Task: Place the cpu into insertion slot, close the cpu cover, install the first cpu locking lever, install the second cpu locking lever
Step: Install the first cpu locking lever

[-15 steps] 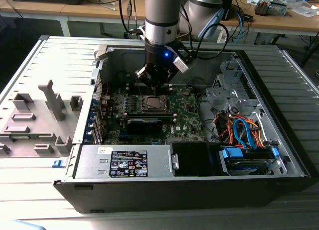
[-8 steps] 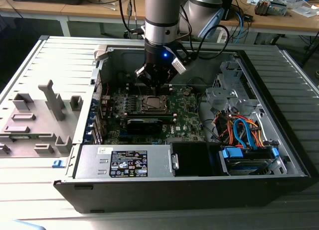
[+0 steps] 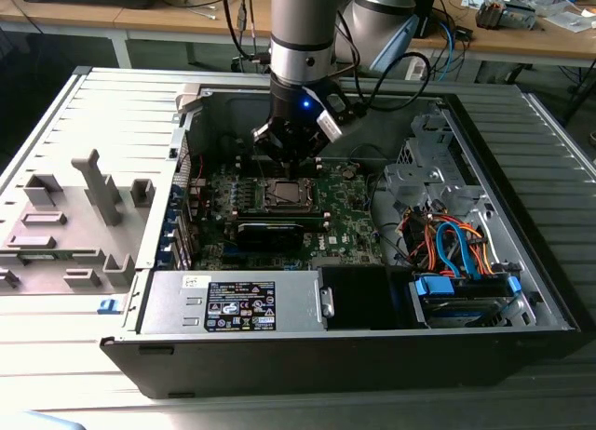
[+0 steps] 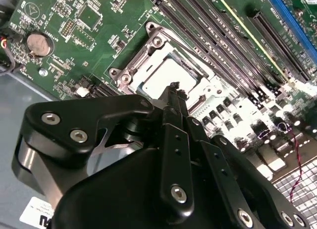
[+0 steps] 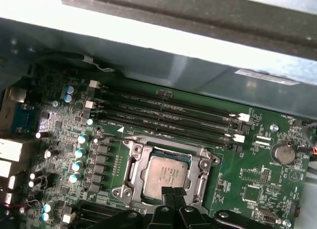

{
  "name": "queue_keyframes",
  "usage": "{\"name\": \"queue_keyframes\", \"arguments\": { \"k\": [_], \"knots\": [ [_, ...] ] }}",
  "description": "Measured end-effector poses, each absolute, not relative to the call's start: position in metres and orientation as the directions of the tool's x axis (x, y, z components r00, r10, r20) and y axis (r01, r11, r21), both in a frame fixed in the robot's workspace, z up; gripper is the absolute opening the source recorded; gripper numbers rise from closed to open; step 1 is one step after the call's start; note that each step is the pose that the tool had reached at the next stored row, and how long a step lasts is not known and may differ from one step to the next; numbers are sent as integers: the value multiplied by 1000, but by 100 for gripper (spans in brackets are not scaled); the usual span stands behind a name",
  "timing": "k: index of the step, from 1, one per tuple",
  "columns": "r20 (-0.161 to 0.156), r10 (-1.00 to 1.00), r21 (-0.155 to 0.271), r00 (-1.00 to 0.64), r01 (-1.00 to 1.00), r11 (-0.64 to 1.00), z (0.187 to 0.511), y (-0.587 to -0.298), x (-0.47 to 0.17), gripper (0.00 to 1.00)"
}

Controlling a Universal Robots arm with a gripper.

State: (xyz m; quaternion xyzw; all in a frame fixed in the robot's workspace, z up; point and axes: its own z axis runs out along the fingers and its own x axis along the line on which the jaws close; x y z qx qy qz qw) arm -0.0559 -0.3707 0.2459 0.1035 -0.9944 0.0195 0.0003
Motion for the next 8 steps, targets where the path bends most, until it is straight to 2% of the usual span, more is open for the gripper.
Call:
{"name": "queue_keyframes", "arguments": {
  "k": [8],
  "knots": [
    [5, -93, -39, -996, -93, 995, 246, -371, -56, 11]
  ]
}}
